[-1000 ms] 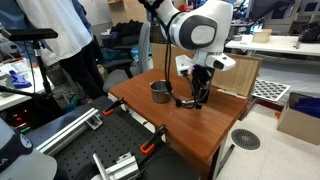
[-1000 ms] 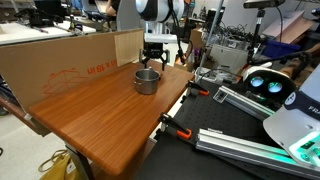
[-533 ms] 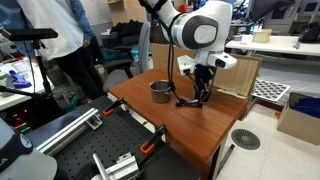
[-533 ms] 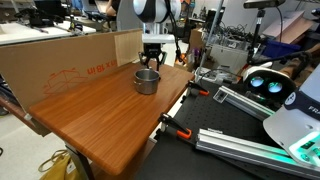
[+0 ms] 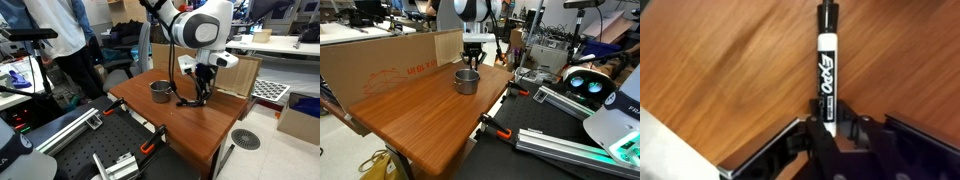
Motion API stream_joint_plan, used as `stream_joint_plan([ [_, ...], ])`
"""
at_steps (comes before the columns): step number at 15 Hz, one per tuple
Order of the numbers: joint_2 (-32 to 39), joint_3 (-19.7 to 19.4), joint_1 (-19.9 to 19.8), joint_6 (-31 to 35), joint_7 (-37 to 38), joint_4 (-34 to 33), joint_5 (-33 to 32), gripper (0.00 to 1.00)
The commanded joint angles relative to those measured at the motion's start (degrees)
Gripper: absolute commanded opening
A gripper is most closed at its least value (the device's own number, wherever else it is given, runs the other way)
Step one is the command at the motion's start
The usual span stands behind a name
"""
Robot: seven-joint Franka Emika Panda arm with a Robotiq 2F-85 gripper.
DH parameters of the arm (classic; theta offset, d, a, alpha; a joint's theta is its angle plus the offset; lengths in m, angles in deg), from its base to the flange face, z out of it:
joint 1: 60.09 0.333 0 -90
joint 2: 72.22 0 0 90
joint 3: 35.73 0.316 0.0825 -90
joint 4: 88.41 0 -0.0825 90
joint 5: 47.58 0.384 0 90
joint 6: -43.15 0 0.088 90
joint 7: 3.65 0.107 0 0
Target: Pick up the pen from the table and put it in the silver pot.
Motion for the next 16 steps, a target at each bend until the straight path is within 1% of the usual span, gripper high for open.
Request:
stream_joint_plan([
  [1, -2.3, 0.3, -0.2, 1.8, -1.4, 2.1, 0.0, 0.06],
  [3, -4.8, 0.1, -0.1, 3.6, -2.4, 4.4, -0.4, 0.06],
  [6, -10.4, 0.4, -0.7, 4.9, -5.4, 8.5, -0.4, 0.06],
  [8, -14.0, 0.7, -1.1, 4.9, -7.4, 11.0, -0.3, 0.06],
  [11, -17.5, 0.3, -0.7, 4.1, -8.2, 13.5, -1.5, 0.06],
  [12, -18.0, 0.1, -0.6, 3.8, -8.0, 14.0, -2.3, 0.5],
  [13, -18.5, 0.0, -0.5, 3.5, -7.7, 14.5, -3.1, 0.51],
  [15, -18.4, 0.2, -0.7, 3.7, -7.8, 15.0, -3.7, 0.64],
  [16, -17.9, 0.4, -0.8, 3.5, -7.9, 14.9, -3.6, 0.72],
])
